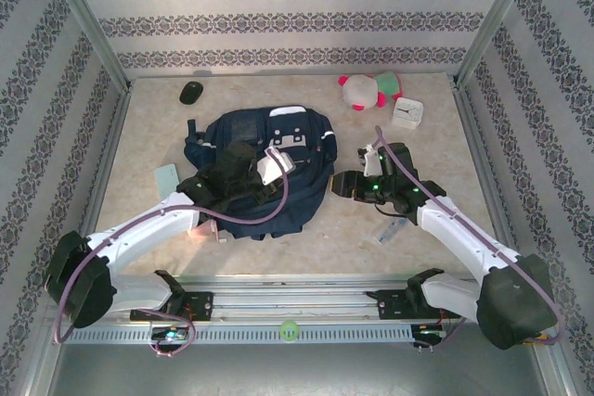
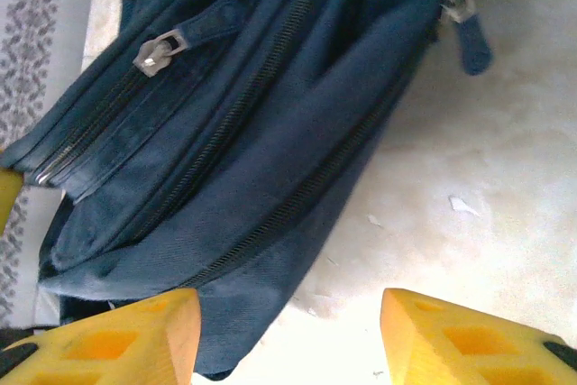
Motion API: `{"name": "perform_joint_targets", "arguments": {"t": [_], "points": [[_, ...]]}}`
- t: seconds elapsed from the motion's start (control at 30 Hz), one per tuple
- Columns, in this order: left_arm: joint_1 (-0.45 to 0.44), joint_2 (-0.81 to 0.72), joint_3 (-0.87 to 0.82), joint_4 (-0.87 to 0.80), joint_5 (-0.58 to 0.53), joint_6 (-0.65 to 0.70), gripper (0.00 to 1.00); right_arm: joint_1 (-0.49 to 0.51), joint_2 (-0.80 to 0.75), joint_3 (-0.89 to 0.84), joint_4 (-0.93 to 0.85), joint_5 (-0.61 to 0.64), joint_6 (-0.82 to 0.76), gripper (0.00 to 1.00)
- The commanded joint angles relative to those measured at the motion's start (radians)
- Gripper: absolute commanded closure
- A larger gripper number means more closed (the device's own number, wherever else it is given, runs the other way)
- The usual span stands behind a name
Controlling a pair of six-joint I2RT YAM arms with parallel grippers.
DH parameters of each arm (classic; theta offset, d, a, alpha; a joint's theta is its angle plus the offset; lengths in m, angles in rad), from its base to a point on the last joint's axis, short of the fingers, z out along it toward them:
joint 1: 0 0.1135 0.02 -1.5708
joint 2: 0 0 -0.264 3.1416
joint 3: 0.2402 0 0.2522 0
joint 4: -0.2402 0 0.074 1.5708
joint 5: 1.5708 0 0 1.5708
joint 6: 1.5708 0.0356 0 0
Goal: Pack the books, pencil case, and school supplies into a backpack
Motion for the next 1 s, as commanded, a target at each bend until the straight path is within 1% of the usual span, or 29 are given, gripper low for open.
{"name": "perform_joint_targets", "arguments": {"t": [0.0, 0.03, 0.1, 0.17, 0.23, 0.37, 0.43, 0.5, 0.57, 0.63, 0.67, 0.7, 0.77, 0.87, 0.93, 0.97], "points": [[0.024, -0.065, 0.012, 0.012, 0.104, -0.002, 1.00, -0.006, -0.009, 0.051, 0.006, -0.006, -0.204, 0.45], [0.035, -0.074, 0.012, 0.010, 0.118, -0.002, 1.00, -0.009, -0.002, 0.063, 0.012, 0.001, -0.275, 0.44], [0.055, -0.088, 0.012, 0.005, 0.130, 0.002, 1.00, -0.028, 0.033, 0.099, 0.008, -0.033, -0.444, 0.42], [0.077, -0.099, 0.019, -0.001, 0.144, 0.011, 1.00, -0.054, 0.099, 0.167, -0.040, -0.079, -0.617, 0.41], [0.089, -0.104, 0.035, -0.011, 0.155, 0.023, 1.00, -0.077, 0.172, 0.238, -0.089, -0.107, -0.745, 0.41], [0.110, -0.107, 0.087, -0.058, 0.184, 0.060, 1.00, -0.112, 0.332, 0.383, -0.174, -0.162, -0.971, 0.41], [0.116, -0.109, 0.115, -0.088, 0.198, 0.082, 1.00, -0.117, 0.394, 0.439, -0.186, -0.163, -1.039, 0.41], [0.119, -0.115, 0.135, -0.122, 0.207, 0.109, 1.00, -0.123, 0.450, 0.498, -0.196, -0.201, -1.114, 0.40], [0.121, -0.120, 0.144, -0.146, 0.220, 0.129, 1.00, -0.126, 0.500, 0.535, -0.204, -0.249, -1.216, 0.37], [0.122, -0.119, 0.150, -0.173, 0.235, 0.148, 1.00, -0.121, 0.541, 0.564, -0.222, -0.272, -1.320, 0.33], [0.123, -0.119, 0.152, -0.188, 0.241, 0.156, 1.00, -0.117, 0.564, 0.582, -0.236, -0.281, -1.376, 0.33], [0.124, -0.117, 0.152, -0.204, 0.246, 0.163, 1.00, -0.111, 0.583, 0.605, -0.260, -0.287, -1.427, 0.31], [0.124, -0.116, 0.148, -0.222, 0.255, 0.172, 1.00, -0.100, 0.631, 0.664, -0.326, -0.290, -1.511, 0.30], [0.123, -0.115, 0.135, -0.230, 0.262, 0.187, 1.00, -0.088, 0.726, 0.795, -0.501, -0.291, -1.645, 0.29], [0.123, -0.107, 0.132, -0.233, 0.268, 0.193, 1.00, -0.076, 0.785, 0.868, -0.604, -0.269, -1.739, 0.30], [0.123, -0.102, 0.132, -0.238, 0.273, 0.199, 1.00, -0.066, 0.805, 0.885, -0.627, -0.232, -1.777, 0.31]]}}
